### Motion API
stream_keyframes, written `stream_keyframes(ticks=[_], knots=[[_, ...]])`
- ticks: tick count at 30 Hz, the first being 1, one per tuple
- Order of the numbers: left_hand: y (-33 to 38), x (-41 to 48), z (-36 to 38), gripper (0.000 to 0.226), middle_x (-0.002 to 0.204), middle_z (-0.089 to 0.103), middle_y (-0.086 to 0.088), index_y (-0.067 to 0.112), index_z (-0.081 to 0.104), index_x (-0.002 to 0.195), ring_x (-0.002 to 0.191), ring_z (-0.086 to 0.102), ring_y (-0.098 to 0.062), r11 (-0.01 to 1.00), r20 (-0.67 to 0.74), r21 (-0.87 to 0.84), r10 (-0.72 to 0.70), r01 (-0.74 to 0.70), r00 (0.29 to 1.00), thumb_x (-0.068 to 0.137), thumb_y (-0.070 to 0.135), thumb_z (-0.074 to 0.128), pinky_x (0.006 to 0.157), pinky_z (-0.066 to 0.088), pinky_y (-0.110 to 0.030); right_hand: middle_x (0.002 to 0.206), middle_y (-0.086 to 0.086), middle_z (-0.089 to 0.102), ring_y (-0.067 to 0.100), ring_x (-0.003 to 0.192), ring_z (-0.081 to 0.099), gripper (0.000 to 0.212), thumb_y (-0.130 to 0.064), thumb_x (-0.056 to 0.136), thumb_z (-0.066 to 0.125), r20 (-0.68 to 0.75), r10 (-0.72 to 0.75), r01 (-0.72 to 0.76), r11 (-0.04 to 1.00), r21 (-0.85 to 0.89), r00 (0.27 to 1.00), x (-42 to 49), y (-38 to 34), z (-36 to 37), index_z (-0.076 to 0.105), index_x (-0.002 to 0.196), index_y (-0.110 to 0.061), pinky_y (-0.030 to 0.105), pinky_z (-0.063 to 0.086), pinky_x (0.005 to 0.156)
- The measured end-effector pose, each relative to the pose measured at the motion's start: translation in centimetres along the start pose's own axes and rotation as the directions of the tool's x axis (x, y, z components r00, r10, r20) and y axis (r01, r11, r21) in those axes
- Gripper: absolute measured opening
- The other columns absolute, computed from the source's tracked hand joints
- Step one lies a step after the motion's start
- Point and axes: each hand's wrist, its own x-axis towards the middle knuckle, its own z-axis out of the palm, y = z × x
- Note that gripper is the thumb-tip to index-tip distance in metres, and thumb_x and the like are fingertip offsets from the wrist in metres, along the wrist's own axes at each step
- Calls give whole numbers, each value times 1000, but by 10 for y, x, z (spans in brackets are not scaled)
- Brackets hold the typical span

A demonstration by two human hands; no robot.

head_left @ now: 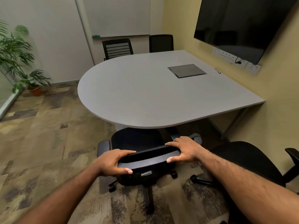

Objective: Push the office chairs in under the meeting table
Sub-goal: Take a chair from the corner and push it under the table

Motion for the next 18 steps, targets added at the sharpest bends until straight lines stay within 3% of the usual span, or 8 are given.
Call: stream_keyframes(ticks=[2,4,7,10,13,18], knots=[[-29,-3,-19,88,128,45,32,57,26,148,116,42,10,1000,46,8,-24,23,999,71,90,53,95,30,-10,120,-7,59,15,106,49,102,-102,63,34,-42,-5,6,1000,14,999,12,-16,2,39,147,-45,32,37,94],[-58,-4,-39,90,139,43,29,53,29,150,126,39,6,999,74,29,-40,38,996,71,90,52,104,32,-17,118,-10,60,15,104,50,103,-104,61,32,-98,20,-17,999,33,995,29,-37,6,41,145,-46,33,38,93],[-92,-3,-59,91,153,42,18,46,31,151,137,40,-7,996,71,67,-58,53,996,74,90,49,113,35,-30,118,-10,59,18,111,53,105,-106,60,26,-143,78,-73,996,44,987,52,-66,10,40,145,-46,40,35,103],[-107,4,-62,101,155,38,8,45,30,151,140,32,-18,979,35,133,-159,154,987,66,98,41,114,36,-44,134,-5,55,21,129,47,108,-106,59,23,-127,156,-146,986,84,980,69,-84,11,35,148,-46,61,12,120],[-119,15,-65,114,156,32,4,45,37,148,144,20,-23,967,-56,48,-246,249,968,51,104,44,118,31,-50,142,-4,51,21,137,41,110,-107,58,21,-122,208,-196,975,107,970,84,-95,5,32,149,-46,69,-2,118],[-154,33,-82,114,154,36,9,46,41,146,142,20,-20,974,-81,4,-223,225,971,48,104,48,118,30,-49,144,-4,50,21,137,40,112,-107,57,19,-148,261,-246,963,112,954,111,-106,-1,33,149,-45,71,0,116]])
